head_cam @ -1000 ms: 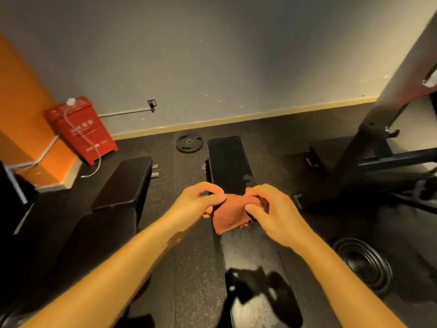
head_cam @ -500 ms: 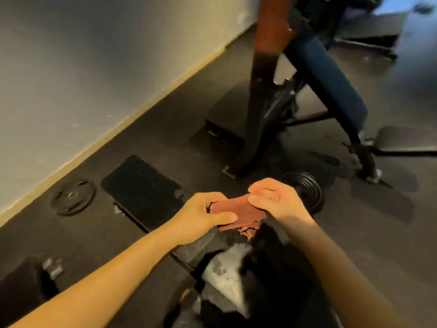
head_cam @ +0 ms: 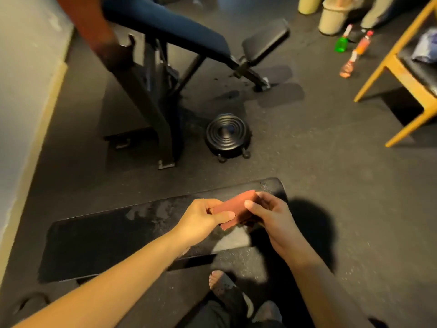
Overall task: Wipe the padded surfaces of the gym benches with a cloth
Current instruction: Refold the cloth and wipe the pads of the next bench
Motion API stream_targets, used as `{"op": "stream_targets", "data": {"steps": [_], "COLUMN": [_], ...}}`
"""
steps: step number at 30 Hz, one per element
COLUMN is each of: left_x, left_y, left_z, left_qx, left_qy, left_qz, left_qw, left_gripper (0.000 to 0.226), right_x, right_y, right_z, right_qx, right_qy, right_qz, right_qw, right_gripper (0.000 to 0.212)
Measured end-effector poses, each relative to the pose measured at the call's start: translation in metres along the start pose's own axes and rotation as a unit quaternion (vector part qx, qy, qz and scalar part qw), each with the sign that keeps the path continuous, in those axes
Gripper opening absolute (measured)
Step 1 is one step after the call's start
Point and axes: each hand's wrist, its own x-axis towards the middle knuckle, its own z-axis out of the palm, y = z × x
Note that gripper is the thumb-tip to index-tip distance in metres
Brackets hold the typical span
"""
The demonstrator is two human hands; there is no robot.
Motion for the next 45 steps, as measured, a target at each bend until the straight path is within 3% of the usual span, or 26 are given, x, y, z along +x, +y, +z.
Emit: {"op": "stream_targets", "data": {"steps": [4, 9, 12, 15, 19, 24, 29, 33, 35, 38, 41, 45], "left_x": [0.027, 0.062, 0.088, 0.123, 0.179, 0.237, 0.263, 0.265, 0.261, 0.257, 0.257, 0.259], "left_y": [-0.035, -0.092, -0.132, -0.181, -0.255, -0.311, -0.334, -0.353, -0.359, -0.364, -0.365, -0.366], "left_z": [0.057, 0.106, 0.128, 0.145, 0.159, 0.169, 0.175, 0.180, 0.185, 0.192, 0.193, 0.193], "left_qx": [0.104, 0.189, 0.278, 0.375, 0.457, 0.454, 0.466, 0.462, 0.454, 0.468, 0.478, 0.465], "left_qy": [-0.039, -0.040, -0.068, -0.082, -0.088, 0.008, 0.054, 0.083, 0.101, 0.122, 0.133, 0.135], "left_qz": [0.018, 0.013, 0.046, 0.120, 0.267, 0.389, 0.421, 0.447, 0.448, 0.444, 0.448, 0.451], "left_qw": [0.994, 0.981, 0.957, 0.916, 0.844, 0.802, 0.776, 0.762, 0.764, 0.754, 0.744, 0.749], "left_gripper": [0.020, 0.022, 0.013, 0.020, 0.034, 0.049, 0.054, 0.054, 0.051, 0.054, 0.056, 0.058], "right_x": [-0.017, -0.015, -0.009, 0.007, 0.048, 0.105, 0.146, 0.156, 0.150, 0.144, 0.157, 0.176], "right_y": [0.073, 0.162, 0.217, 0.276, 0.349, 0.399, 0.418, 0.435, 0.452, 0.475, 0.466, 0.442], "right_z": [-0.054, -0.094, -0.099, -0.093, -0.093, -0.123, -0.135, -0.086, -0.048, -0.023, -0.063, -0.133], "right_qx": [0.014, 0.065, 0.071, 0.077, 0.057, 0.027, 0.080, 0.113, 0.102, 0.056, 0.013, 0.022], "right_qy": [0.121, 0.286, 0.373, 0.461, 0.480, 0.502, 0.534, 0.552, 0.531, 0.489, 0.523, 0.590], "right_qz": [0.001, 0.061, 0.061, 0.049, 0.030, -0.032, -0.078, -0.158, -0.187, -0.215, -0.207, -0.169], "right_qw": [0.993, 0.954, 0.923, 0.883, 0.875, 0.864, 0.838, 0.811, 0.821, 0.844, 0.827, 0.789], "right_gripper": [0.008, 0.009, 0.016, 0.020, 0.020, 0.019, 0.012, 0.009, 0.023, 0.026, 0.029, 0.010]}}
